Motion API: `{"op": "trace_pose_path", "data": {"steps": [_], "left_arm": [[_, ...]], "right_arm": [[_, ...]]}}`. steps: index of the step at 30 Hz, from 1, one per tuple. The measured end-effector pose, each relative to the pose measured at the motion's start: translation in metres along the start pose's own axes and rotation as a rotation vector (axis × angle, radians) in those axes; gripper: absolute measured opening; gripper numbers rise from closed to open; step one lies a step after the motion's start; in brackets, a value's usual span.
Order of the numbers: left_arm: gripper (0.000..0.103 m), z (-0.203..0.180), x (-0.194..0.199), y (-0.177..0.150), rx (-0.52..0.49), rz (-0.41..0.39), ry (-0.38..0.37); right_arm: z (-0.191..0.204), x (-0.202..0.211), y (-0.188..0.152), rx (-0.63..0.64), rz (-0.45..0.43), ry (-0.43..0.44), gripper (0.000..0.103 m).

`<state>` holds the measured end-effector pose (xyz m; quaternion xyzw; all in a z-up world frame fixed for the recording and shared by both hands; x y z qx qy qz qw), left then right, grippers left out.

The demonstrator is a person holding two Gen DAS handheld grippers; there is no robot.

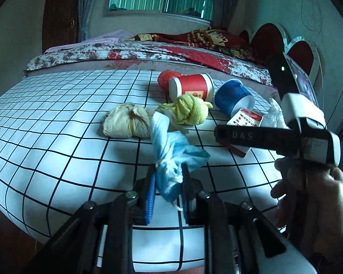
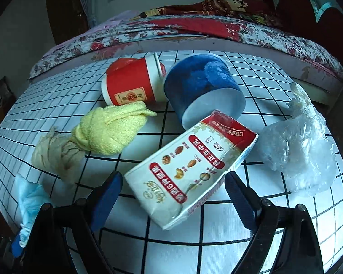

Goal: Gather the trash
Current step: 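Grasp the blue mask with left tool while right tool grasps white snack box, then carry mask and snack box to the bin and open both tools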

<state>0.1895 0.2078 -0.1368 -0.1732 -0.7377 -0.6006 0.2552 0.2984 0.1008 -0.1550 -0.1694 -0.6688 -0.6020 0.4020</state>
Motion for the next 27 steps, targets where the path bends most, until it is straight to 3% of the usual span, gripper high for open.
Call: {"op": "trace_pose_path", "data": {"steps": [5, 9, 13, 18, 23, 27], "left_arm": [[0.021, -0.005, 0.0, -0.001, -0.003, -0.007, -0.024], [0.021, -0.013, 0.001, 0.0, -0.022, -0.017, -0.031], [0.021, -0.017, -0.008, -0.001, -0.025, 0.006, -0.017], [0.021, -0.019, -0.011, 0.001, -0.021, 0.013, -0.018], [0.021, -0.021, -0.008, 0.001, -0.036, 0.008, -0.023], [0.021, -0.026, -0.011, -0.001, -0.04, 0.014, -0.028]], "right_arm": [[-0.023, 0.025, -0.022, 0.034, -0.026, -0.001, 0.063], [-0.039, 0.045, -0.035, 0.009, -0.051, 0.026, 0.063], [-0.027, 0.04, -0.021, 0.033, -0.063, 0.046, 0.064], [-0.028, 0.017, -0.013, 0.053, -0.016, -0.027, 0.066], [-0.04, 0.029, -0.024, 0.074, -0.024, -0.005, 0.058], [-0.044, 0.04, -0.029, 0.08, -0.063, 0.013, 0.058]]}}
Point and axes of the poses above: each gripper's, at about its wrist camera, not at the fingertips, and x roughly against the way its jaws point, z to its left, y to its top, the point moved 8 cm from there along -x, roughly the way its jaws point, and after that the axes turned 2 degrees about -z, right-handed, at the moved point
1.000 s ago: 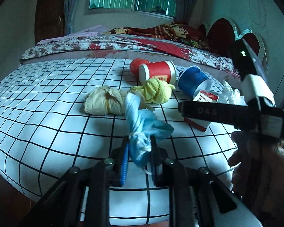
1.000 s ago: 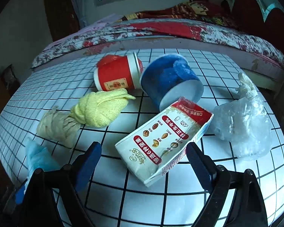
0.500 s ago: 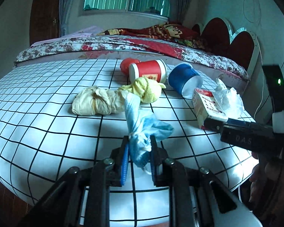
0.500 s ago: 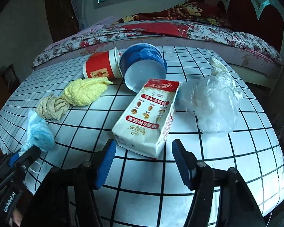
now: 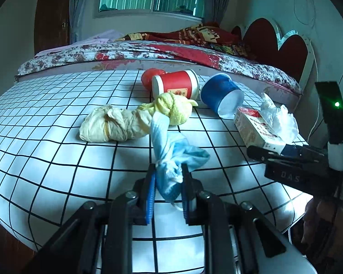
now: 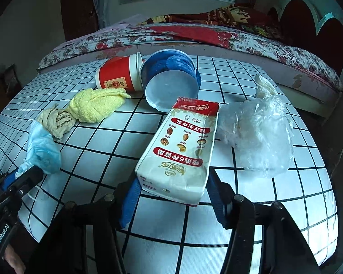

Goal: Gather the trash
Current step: 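Carry mask and snack box to the bin and open both tools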

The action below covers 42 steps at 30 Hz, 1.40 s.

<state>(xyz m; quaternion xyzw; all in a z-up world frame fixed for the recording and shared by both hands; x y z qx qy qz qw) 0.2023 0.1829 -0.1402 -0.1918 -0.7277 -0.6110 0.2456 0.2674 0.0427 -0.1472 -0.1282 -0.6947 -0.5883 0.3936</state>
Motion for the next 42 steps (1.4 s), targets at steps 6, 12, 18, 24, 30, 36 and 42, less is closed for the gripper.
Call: {"op": "trace_pose_path", "data": {"steps": [6, 12, 18, 24, 30, 36, 42], "left_arm": [[0.021, -0.009, -0.004, -0.001, -0.01, 0.024, -0.003], [0.02, -0.021, 0.007, 0.002, -0.029, 0.003, -0.016], [0.02, -0.042, 0.024, 0.002, -0.056, -0.029, -0.04], [0.019, -0.072, 0.035, -0.002, -0.072, -0.033, -0.085], [0.019, -0.114, 0.047, -0.005, -0.12, -0.047, -0.139], [0.019, -0.169, 0.054, -0.015, -0.179, -0.039, -0.224], [0.019, -0.231, 0.059, -0.027, -0.259, -0.023, -0.328]], "right_arm": [[0.004, -0.004, 0.011, 0.028, 0.0, 0.016, 0.057], [0.016, 0.041, 0.014, 0.118, -0.151, 0.092, 0.055], [-0.01, 0.088, 0.006, 0.128, -0.267, 0.086, 0.055], [-0.046, 0.119, -0.016, 0.131, -0.292, 0.044, 0.055], [-0.096, 0.145, -0.04, 0.074, -0.298, -0.02, 0.055], [-0.148, 0.164, -0.074, 0.016, -0.27, -0.079, 0.055], [-0.196, 0.18, -0.11, -0.045, -0.228, -0.125, 0.055]]}}
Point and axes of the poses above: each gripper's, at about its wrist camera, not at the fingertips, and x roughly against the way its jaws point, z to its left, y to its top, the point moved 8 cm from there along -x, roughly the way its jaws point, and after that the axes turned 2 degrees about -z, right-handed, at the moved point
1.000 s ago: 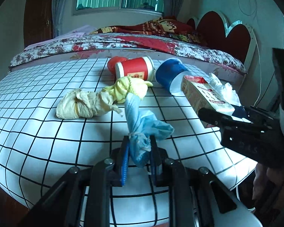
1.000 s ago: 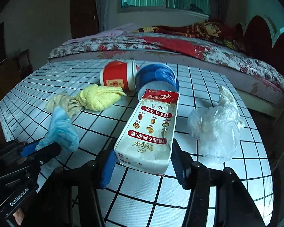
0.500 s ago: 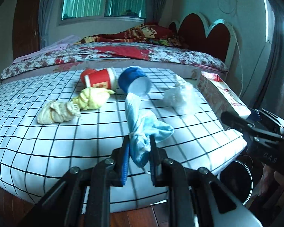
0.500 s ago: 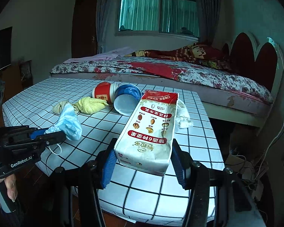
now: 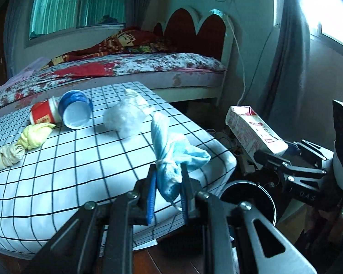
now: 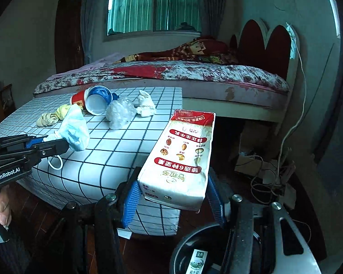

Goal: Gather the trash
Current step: 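Carry mask and snack box to the bin and open both tools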

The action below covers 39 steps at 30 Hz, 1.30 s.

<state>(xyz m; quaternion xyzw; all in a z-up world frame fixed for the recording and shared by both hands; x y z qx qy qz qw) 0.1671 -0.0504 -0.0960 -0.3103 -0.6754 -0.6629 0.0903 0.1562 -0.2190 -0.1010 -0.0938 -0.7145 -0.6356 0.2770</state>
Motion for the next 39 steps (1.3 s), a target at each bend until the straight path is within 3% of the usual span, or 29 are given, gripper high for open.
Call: {"op": "trace_pose_path", "data": {"steps": [16, 24, 32, 33, 34, 35, 36, 38, 39], "left_arm": [[0.019, -0.143, -0.036, -0.037, -0.16, 0.132, -0.291], [0.019, -0.171, -0.067, -0.069, -0.2, 0.243, -0.357], [0.021, -0.179, -0.083, -0.087, -0.165, 0.324, -0.411], [0.028, -0.181, -0.085, -0.088, -0.162, 0.333, -0.43], [0.029, -0.182, -0.089, -0.089, -0.166, 0.341, -0.425], [0.05, -0.179, -0.091, -0.091, -0.174, 0.342, -0.384], [0.082, -0.175, -0.094, -0.091, -0.178, 0.337, -0.339], [0.102, -0.166, -0.091, -0.09, -0.165, 0.288, -0.247], [0.102, -0.162, -0.09, -0.089, -0.157, 0.272, -0.219]], "right_arm": [[-0.08, 0.03, -0.104, -0.039, 0.19, -0.049, 0.055], [-0.094, 0.029, -0.134, -0.046, 0.244, -0.041, 0.056], [-0.099, 0.017, -0.146, -0.047, 0.287, -0.007, 0.056], [-0.099, 0.014, -0.149, -0.041, 0.297, -0.005, 0.057], [-0.101, 0.011, -0.151, -0.025, 0.304, -0.03, 0.07], [-0.106, 0.008, -0.154, -0.012, 0.308, -0.077, 0.098], [-0.113, 0.006, -0.155, -0.011, 0.309, -0.116, 0.102], [-0.123, 0.003, -0.158, -0.03, 0.328, -0.163, 0.102], [-0.129, 0.003, -0.158, -0.037, 0.332, -0.185, 0.102]]}}
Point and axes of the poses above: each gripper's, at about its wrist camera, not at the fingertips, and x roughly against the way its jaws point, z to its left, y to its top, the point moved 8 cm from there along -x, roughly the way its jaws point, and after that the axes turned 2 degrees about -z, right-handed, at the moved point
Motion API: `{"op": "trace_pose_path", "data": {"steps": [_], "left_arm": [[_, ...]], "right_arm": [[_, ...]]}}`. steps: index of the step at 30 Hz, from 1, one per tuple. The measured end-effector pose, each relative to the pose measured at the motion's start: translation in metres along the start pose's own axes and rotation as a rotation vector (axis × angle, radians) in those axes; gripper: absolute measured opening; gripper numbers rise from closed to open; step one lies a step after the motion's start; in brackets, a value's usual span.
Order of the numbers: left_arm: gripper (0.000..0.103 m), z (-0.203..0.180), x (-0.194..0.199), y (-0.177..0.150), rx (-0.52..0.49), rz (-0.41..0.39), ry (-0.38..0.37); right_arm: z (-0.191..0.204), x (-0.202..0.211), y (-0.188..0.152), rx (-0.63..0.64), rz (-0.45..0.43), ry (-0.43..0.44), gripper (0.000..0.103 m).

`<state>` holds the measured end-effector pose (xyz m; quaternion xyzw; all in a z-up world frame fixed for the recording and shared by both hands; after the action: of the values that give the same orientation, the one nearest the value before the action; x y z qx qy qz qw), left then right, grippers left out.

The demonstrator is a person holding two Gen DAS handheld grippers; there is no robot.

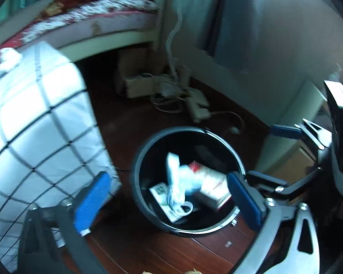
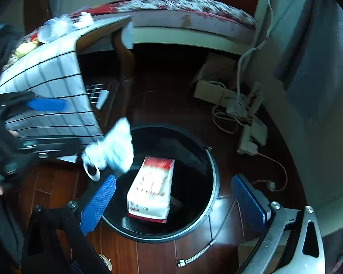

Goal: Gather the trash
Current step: 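Carry mask and snack box to the bin and open both tools, then move both tools back over the table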

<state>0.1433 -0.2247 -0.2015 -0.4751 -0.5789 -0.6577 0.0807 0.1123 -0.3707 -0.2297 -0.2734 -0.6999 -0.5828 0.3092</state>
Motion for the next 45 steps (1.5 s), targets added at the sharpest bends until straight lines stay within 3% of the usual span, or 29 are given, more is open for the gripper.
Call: {"op": "trace_pose_path", "data": {"steps": [7, 22, 32, 41, 45], "left_arm": [[0.102, 0.011, 0.009, -0.001, 0.009, -0.02, 0.072], [0.102, 0.026, 0.035, 0.013, 0.002, -0.088, 0.104], [0.102, 0.051, 0.079, 0.039, 0.043, -0.182, 0.179], [0.102, 0.118, 0.125, 0.043, 0.134, -0.261, 0.294], [0.102, 0.157, 0.149, 0.036, 0.19, -0.291, 0.353]], "right_arm": [[-0.017, 0.006, 0.005, -0.061, -0.017, -0.058, 0.102], [-0.006, 0.024, 0.03, -0.06, -0.085, -0.056, 0.102], [0.006, 0.052, 0.078, -0.145, -0.222, -0.051, 0.102], [0.061, 0.072, 0.135, -0.142, -0.371, 0.057, 0.102], [0.108, 0.074, 0.159, -0.068, -0.364, 0.102, 0.102]]}}
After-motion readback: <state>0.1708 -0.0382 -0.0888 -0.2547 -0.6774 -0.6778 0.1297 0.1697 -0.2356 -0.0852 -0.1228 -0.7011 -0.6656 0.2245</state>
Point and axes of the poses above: each gripper's, at about its wrist camera, not at the fingertips, and x roughly against the way its jaws point, z to its left, y to its top, the point moved 8 cm from there along -x, roughly the way its jaws point, and after that the axes turned 2 degrees about -z, right-handed, at the moved point
